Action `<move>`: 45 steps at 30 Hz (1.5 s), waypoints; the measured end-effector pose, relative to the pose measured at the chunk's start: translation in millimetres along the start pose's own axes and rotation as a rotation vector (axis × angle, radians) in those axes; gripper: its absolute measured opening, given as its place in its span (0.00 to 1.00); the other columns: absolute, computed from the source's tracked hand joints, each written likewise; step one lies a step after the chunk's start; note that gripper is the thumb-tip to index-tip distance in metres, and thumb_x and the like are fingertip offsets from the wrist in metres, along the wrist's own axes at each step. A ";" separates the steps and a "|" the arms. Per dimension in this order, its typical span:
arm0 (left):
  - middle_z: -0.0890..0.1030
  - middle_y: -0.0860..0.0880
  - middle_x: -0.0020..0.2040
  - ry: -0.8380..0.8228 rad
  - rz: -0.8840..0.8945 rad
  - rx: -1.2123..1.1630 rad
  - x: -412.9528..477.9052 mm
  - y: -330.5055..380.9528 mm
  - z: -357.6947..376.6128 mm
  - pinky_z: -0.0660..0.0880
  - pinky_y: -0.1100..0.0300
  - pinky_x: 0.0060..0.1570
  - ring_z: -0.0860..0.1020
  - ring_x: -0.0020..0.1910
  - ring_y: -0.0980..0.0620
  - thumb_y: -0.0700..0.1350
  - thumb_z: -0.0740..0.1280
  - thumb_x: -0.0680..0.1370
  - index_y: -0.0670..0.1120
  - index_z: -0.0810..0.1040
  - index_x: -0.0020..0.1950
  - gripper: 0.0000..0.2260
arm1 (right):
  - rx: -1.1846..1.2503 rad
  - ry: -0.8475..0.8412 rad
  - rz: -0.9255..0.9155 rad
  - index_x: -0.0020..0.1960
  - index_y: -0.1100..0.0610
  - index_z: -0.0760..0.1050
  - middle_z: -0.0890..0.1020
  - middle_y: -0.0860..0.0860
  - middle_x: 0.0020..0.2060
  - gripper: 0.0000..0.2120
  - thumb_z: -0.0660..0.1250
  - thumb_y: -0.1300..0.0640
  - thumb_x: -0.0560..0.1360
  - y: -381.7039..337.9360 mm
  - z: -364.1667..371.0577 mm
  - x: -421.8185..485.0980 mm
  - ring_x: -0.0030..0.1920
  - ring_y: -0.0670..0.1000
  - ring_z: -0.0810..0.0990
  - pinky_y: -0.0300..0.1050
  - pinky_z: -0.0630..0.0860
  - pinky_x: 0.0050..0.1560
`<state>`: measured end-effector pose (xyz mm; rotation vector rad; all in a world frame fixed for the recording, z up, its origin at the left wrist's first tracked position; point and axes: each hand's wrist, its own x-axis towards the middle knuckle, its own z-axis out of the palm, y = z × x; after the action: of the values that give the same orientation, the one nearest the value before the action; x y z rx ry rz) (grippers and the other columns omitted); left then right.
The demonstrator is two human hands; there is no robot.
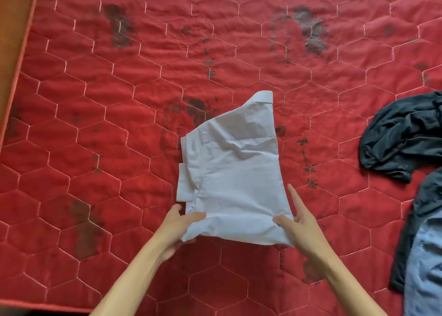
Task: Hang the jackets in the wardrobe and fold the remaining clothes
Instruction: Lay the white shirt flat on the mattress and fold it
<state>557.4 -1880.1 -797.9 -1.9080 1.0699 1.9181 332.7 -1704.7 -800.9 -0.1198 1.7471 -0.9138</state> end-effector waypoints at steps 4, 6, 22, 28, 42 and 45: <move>0.83 0.51 0.59 0.120 0.283 0.051 -14.1 16.1 -6.6 0.82 0.52 0.51 0.85 0.51 0.50 0.44 0.70 0.78 0.66 0.48 0.79 0.40 | -0.034 -0.045 -0.099 0.66 0.37 0.75 0.82 0.36 0.56 0.28 0.65 0.65 0.76 -24.9 -8.8 -6.5 0.43 0.41 0.79 0.35 0.73 0.39; 0.83 0.48 0.57 0.073 0.363 -0.050 -20.8 37.6 -11.5 0.82 0.53 0.47 0.84 0.52 0.47 0.38 0.60 0.79 0.60 0.63 0.77 0.29 | -0.046 -0.085 -0.108 0.61 0.43 0.82 0.84 0.49 0.48 0.19 0.62 0.62 0.78 -44.1 -13.3 2.3 0.37 0.52 0.74 0.45 0.67 0.34; 0.75 0.45 0.67 0.575 0.919 0.441 68.6 132.0 26.7 0.73 0.52 0.64 0.75 0.63 0.49 0.38 0.69 0.76 0.45 0.68 0.73 0.26 | 0.033 0.089 -0.253 0.76 0.54 0.62 0.84 0.53 0.56 0.36 0.66 0.66 0.69 -119.5 -2.9 139.2 0.59 0.49 0.82 0.45 0.75 0.61; 0.64 0.40 0.78 0.672 1.211 0.913 95.2 102.4 64.6 0.60 0.40 0.74 0.61 0.77 0.41 0.38 0.63 0.78 0.43 0.71 0.74 0.23 | -0.785 0.372 -0.926 0.74 0.61 0.67 0.68 0.57 0.75 0.30 0.62 0.64 0.71 -85.4 35.1 126.8 0.75 0.56 0.65 0.50 0.59 0.74; 0.73 0.46 0.72 0.571 0.870 0.526 116.0 97.8 42.3 0.65 0.48 0.71 0.70 0.71 0.46 0.53 0.52 0.84 0.42 0.72 0.70 0.21 | -0.830 0.364 -0.497 0.81 0.57 0.50 0.47 0.58 0.81 0.33 0.57 0.45 0.82 -51.8 13.5 161.8 0.80 0.56 0.48 0.53 0.49 0.78; 0.75 0.44 0.68 0.625 0.847 0.464 105.5 88.8 38.0 0.67 0.48 0.69 0.71 0.70 0.47 0.46 0.60 0.83 0.41 0.77 0.54 0.10 | -0.561 0.429 -0.489 0.79 0.61 0.55 0.61 0.59 0.77 0.32 0.61 0.49 0.81 -51.4 12.2 148.4 0.76 0.57 0.60 0.45 0.55 0.74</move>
<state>459.4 -1953.0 -872.2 -1.9505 2.5572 1.1089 267.4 -1820.9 -884.8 -0.7936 2.4026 -0.7966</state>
